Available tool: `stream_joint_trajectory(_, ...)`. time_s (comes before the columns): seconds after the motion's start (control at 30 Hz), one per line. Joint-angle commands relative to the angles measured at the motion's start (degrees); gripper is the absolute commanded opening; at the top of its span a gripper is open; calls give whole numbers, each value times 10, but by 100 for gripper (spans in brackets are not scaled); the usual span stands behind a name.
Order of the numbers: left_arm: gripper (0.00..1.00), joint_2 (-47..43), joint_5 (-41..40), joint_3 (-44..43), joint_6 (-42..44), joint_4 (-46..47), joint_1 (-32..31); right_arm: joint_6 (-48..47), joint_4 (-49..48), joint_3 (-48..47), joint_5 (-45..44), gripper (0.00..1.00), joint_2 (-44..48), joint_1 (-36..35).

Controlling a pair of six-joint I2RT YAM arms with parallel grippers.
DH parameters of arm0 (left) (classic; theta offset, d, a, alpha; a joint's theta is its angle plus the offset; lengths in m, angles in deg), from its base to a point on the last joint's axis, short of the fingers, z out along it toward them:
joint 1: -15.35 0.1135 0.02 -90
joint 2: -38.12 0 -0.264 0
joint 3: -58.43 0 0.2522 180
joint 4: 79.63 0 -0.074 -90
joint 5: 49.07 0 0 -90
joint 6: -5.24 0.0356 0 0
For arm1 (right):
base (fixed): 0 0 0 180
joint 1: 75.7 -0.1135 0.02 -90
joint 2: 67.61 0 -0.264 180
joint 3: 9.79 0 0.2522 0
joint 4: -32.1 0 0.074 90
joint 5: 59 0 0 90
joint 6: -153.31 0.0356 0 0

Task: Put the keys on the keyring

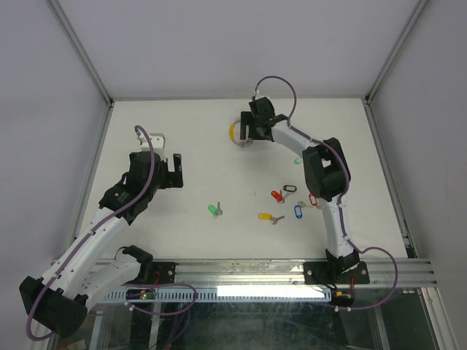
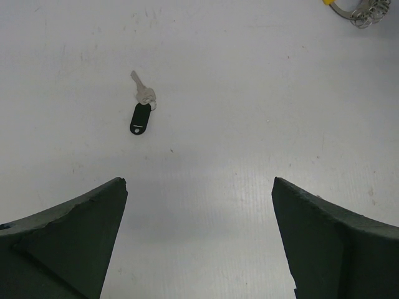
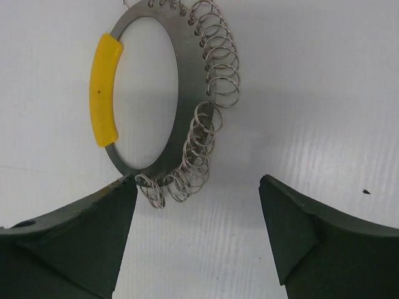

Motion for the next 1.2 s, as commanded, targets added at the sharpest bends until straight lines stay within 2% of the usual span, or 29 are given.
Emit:
stream_joint_trajectory(0.0,99,5,12,-1,-4,21,6,5,-5,-61,-32,82,-27,-9)
stream_joint_trajectory(0.27,99,3,12,-1,-4,21,6,-11,37,-127,-57,79,-87,-21)
stream_joint_trajectory(0.57,99,3,12,-1,-5,21,6,-45,89,-159,-103,61,-123,-42)
stream_joint_trajectory(0.77,99,4,15,-1,-5,22,6,-72,85,-81,-25,52,-90,-49)
stream_joint_trajectory(0.9,99,5,20,-1,-5,26,6,-87,70,8,6,47,-45,-61)
stream_joint_trajectory(1.17,99,6,35,6,-11,42,6,-69,53,195,2,44,74,-97)
